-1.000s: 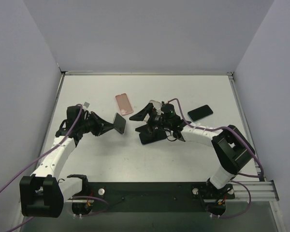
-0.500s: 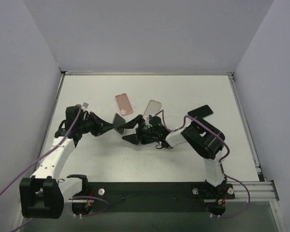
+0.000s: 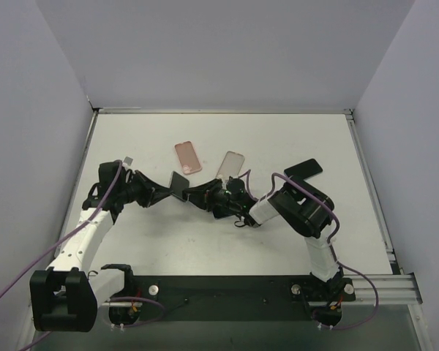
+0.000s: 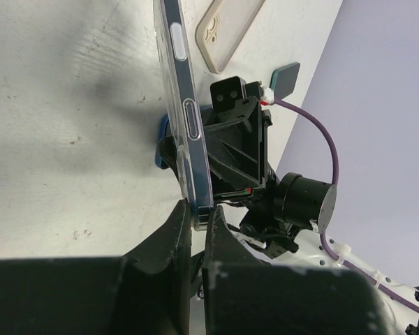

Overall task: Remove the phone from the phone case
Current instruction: Remove the phone case from the phone.

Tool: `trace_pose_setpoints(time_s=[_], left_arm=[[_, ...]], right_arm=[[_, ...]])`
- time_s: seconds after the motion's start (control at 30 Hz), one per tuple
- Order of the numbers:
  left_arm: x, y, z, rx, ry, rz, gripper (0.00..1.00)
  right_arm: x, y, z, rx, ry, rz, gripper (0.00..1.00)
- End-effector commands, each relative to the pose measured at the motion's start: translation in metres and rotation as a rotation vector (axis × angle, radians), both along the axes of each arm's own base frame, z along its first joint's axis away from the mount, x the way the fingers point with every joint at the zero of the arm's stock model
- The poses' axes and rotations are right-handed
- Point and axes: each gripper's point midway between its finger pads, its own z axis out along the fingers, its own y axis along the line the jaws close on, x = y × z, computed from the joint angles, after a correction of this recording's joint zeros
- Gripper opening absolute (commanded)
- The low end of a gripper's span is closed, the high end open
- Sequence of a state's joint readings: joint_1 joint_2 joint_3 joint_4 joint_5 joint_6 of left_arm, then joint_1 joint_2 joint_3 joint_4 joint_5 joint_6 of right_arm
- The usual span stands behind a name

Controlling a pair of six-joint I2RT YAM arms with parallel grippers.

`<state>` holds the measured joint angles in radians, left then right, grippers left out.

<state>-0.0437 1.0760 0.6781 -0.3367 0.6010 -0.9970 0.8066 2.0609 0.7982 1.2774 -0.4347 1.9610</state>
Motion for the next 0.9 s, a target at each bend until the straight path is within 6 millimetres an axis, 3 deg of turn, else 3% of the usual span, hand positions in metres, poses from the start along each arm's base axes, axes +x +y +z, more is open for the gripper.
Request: trace_pose_setpoints(time_s=[0.0,0.1,0.2,0.27,0.37,0.4,0.43,0.57,0.63,0.7,0.8,0.87], left_arm=[[0.004,-0.004,0.024,-0.126,0.063,0.096,0.0],[0.004,-0.005,0.027,-0.14,0.063,0.096,0.0],[0.004,-0.005,0.027,-0.149,0.064,0.099,0.0],[0.004,-0.006,0.028,-0.154,0.058,0.098,0.0],[0.005,-0.006,0.03,-0.155,0.053,0.096,0.0],[0.005,-0.006,0.031,-0.153,0.044,0.095,0.0],[0.006,-0.006,0.031,-0.153,0.043,0.095,0.0],[0.007,-0.007,0.034,-0.178,0.024,0.086,0.02],[0.008,-0.008,0.035,-0.192,0.015,0.083,0.17],[0.007,-0.009,0.032,-0.216,0.027,0.084,0.48],[0.006,-0.013,0.034,-0.262,0.021,0.076,0.67],[0.009,-0.015,0.04,-0.302,0.002,0.078,0.69]], right_arm=[[0.008,0.004,0.079,0.237,-0.215,-0.032,0.17],[0.009,0.009,0.086,0.252,-0.224,-0.026,0.36],[0.011,0.013,0.09,0.252,-0.228,-0.022,0.45],[0.013,0.016,0.095,0.263,-0.235,-0.019,0.45],[0.014,0.017,0.098,0.275,-0.236,-0.029,0.27],[0.015,0.016,0.099,0.281,-0.236,-0.037,0.1],[0.016,0.014,0.101,0.288,-0.235,-0.044,0.01],[0.016,0.005,0.1,0.296,-0.23,-0.074,0.0],[0.02,0.0,0.101,0.299,-0.233,-0.101,0.0],[0.02,-0.004,0.103,0.306,-0.24,-0.109,0.0],[0.022,-0.009,0.103,0.306,-0.246,-0.126,0.0],[0.024,-0.013,0.104,0.308,-0.251,-0.138,0.0]])
